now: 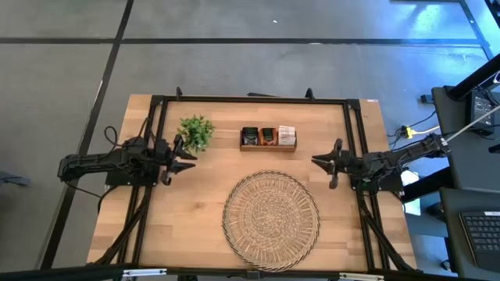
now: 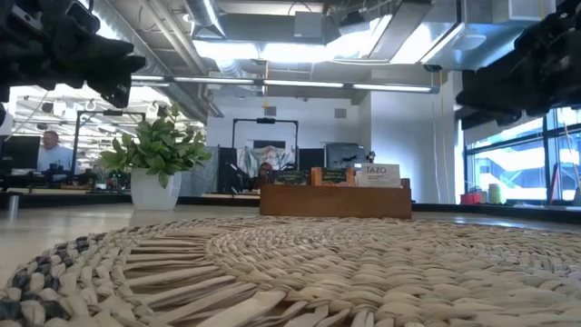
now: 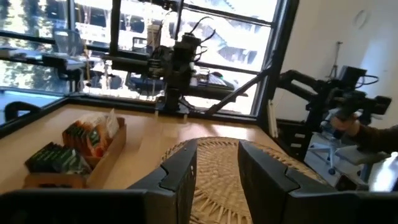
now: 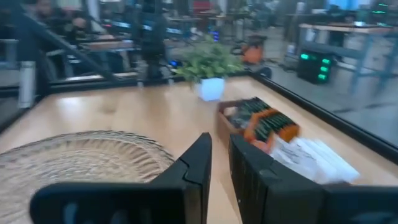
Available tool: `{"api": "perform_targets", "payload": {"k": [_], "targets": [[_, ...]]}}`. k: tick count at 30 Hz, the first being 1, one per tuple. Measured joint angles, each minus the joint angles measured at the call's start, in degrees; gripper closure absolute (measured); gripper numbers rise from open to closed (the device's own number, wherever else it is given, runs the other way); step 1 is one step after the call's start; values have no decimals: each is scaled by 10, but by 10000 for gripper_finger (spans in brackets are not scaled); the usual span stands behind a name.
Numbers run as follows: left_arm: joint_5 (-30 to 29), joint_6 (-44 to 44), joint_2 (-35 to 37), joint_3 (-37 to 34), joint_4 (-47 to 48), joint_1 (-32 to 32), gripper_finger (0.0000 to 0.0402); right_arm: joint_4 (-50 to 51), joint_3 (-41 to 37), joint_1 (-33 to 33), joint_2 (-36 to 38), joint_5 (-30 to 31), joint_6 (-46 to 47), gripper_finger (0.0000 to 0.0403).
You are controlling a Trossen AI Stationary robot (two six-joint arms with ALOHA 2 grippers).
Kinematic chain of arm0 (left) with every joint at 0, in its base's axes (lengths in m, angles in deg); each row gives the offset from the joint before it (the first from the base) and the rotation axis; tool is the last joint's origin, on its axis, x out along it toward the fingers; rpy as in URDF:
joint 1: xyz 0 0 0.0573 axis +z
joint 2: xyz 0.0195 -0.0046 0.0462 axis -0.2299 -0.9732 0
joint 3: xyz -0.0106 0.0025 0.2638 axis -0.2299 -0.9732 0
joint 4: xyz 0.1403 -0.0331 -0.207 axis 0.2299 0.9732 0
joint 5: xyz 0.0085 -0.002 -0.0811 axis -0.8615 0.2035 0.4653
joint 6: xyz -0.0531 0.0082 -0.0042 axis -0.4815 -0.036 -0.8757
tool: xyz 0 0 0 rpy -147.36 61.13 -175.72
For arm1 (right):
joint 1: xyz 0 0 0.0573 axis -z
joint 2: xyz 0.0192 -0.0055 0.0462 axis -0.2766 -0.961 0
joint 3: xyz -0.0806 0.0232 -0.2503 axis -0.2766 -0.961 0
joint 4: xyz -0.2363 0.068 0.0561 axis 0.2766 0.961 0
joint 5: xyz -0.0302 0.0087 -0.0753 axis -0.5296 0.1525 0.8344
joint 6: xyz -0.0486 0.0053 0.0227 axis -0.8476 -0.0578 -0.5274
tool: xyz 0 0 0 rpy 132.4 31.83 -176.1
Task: Pick & Place Tea
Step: Return to home position
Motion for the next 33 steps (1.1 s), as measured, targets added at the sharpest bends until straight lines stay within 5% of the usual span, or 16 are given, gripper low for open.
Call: {"api": "perform_targets", "payload": {"k": [7,24,29,33], "targets": [[-18,5,0,0,14,0,288,8,0,5,11,-160,-11,344],[-20,-21,-1,0,16,-1,288,9,0,35,11,-175,-12,344],[-152,0,-2,0,35,-1,288,9,0,35,5,-175,-27,344],[-157,19,-8,0,34,-1,287,10,0,35,4,-175,-70,344]]}}
